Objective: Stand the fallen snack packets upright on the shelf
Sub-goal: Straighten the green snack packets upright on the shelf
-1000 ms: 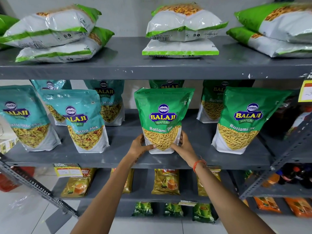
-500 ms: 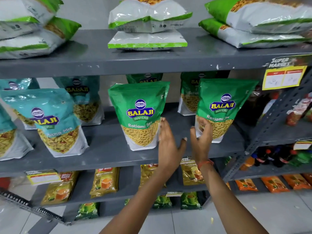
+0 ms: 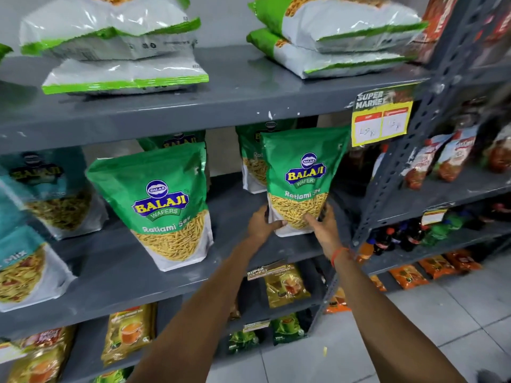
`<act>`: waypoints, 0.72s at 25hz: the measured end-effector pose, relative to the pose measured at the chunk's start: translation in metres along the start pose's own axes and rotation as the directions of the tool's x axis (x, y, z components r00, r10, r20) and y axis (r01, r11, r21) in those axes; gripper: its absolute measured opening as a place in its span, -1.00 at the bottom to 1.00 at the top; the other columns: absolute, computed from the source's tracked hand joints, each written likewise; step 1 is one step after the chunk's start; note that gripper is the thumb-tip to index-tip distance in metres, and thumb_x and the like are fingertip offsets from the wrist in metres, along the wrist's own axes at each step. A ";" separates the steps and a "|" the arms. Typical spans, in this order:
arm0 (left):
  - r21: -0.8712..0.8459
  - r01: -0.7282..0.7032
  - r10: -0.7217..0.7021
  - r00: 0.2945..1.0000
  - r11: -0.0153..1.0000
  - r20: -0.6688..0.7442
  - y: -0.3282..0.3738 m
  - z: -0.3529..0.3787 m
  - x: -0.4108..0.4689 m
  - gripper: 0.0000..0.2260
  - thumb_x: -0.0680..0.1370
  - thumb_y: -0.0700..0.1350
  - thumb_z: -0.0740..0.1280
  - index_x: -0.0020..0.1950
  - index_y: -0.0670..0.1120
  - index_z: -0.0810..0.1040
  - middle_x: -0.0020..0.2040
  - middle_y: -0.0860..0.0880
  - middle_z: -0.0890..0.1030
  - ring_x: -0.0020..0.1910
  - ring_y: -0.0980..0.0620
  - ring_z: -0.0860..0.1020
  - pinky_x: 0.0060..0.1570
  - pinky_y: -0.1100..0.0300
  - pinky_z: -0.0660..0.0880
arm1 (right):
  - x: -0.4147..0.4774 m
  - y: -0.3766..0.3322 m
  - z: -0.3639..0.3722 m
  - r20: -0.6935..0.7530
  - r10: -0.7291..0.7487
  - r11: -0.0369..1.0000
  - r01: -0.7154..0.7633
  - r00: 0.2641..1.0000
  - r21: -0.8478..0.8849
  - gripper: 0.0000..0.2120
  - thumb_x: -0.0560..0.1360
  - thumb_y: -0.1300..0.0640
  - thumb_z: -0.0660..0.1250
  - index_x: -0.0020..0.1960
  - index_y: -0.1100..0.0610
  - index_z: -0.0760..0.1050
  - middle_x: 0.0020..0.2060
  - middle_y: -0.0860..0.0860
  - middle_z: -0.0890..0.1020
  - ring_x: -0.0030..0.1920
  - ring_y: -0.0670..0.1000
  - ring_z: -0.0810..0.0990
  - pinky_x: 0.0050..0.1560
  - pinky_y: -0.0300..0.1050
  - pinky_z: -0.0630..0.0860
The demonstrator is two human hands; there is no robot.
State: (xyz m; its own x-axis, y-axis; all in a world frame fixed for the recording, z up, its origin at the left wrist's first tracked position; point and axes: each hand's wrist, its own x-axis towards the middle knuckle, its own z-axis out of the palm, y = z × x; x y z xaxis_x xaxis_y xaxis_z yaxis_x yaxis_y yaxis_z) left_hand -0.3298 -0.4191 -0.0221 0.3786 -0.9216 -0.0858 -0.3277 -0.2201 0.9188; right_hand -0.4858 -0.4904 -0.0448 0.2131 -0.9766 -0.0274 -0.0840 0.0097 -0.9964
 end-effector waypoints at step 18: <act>0.392 -0.466 0.609 0.628 0.793 -0.485 -0.001 -0.062 -0.102 -0.49 0.59 -0.14 0.20 0.50 -0.04 0.10 0.49 0.03 0.21 0.49 0.12 0.16 0.45 0.28 0.15 | -0.088 -0.063 0.122 -0.273 -0.627 0.778 0.603 0.730 -0.173 -0.50 0.45 0.13 0.30 0.34 0.26 0.30 0.24 0.20 0.40 0.28 0.13 0.37 0.34 -0.12 0.33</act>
State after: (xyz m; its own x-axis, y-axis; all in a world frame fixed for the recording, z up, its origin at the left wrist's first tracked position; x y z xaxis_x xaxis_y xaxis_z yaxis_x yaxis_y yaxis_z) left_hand -0.3141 -0.3053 0.0093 0.4579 -0.5573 0.6926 -0.7759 0.1298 0.6173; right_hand -0.3801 -0.3786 0.0110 -0.0580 -0.7775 0.6262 -0.1052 -0.6190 -0.7783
